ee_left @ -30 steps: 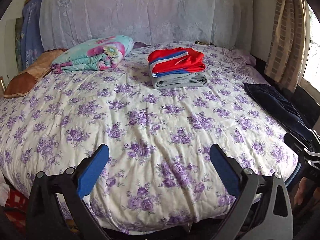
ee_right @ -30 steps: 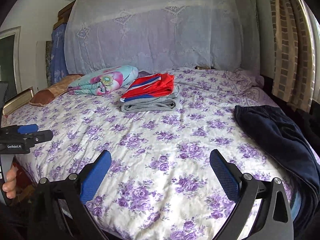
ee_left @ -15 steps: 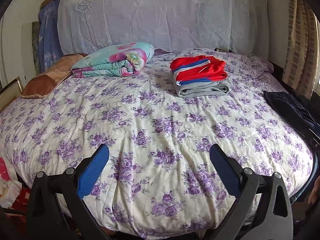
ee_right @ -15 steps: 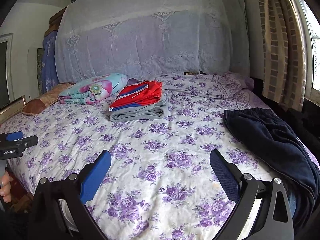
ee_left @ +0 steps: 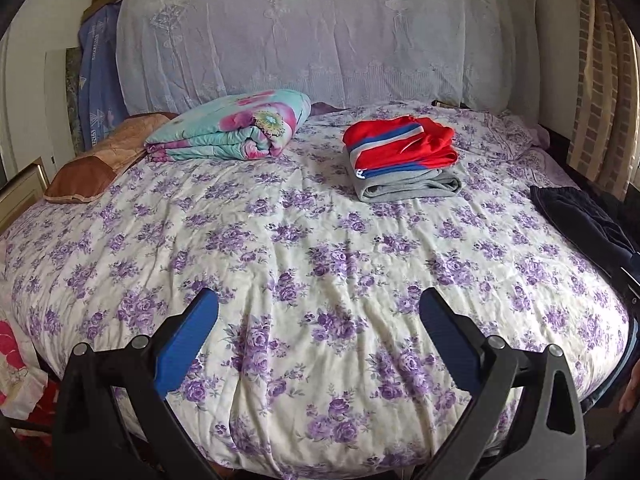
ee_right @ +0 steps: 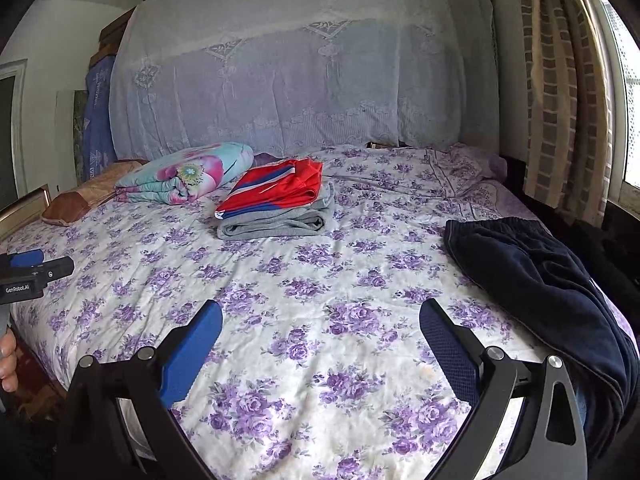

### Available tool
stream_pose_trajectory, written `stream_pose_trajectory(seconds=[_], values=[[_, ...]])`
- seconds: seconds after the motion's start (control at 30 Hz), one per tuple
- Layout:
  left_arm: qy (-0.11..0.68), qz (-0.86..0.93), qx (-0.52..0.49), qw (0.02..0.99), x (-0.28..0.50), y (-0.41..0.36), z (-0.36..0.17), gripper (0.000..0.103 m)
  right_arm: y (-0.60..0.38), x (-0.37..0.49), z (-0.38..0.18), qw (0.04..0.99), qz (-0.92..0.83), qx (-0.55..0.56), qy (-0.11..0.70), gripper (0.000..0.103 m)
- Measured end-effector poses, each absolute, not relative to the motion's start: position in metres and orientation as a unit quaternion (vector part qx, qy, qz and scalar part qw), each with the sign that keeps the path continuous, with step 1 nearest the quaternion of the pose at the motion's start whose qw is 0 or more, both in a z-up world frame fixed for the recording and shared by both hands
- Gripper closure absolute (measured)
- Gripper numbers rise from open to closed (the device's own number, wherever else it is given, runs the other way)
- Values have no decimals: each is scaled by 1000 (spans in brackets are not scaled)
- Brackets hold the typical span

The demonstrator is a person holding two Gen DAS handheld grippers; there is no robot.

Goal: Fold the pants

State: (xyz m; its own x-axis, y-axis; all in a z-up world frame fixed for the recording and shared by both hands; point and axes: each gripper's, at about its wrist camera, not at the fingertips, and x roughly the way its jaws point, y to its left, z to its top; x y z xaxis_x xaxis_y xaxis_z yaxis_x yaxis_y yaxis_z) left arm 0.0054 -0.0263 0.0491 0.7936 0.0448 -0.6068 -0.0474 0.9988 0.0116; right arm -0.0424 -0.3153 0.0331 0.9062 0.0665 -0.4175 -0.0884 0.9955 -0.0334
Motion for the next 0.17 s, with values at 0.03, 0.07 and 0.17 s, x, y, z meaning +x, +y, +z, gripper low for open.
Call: stream_pose_trajectory(seconds=[0.03,0.07,0.17], values=[[323,27,0,946,6,-27,48,5,-316,-42,33,976,39,-25,214,4],[324,30,2,946,7,-27,47,5,-317,-42,32,975,39,-24,215,4],[323,34,3,946,7,-26,46,5,-320,-40,30,975,37,-21,219,4]])
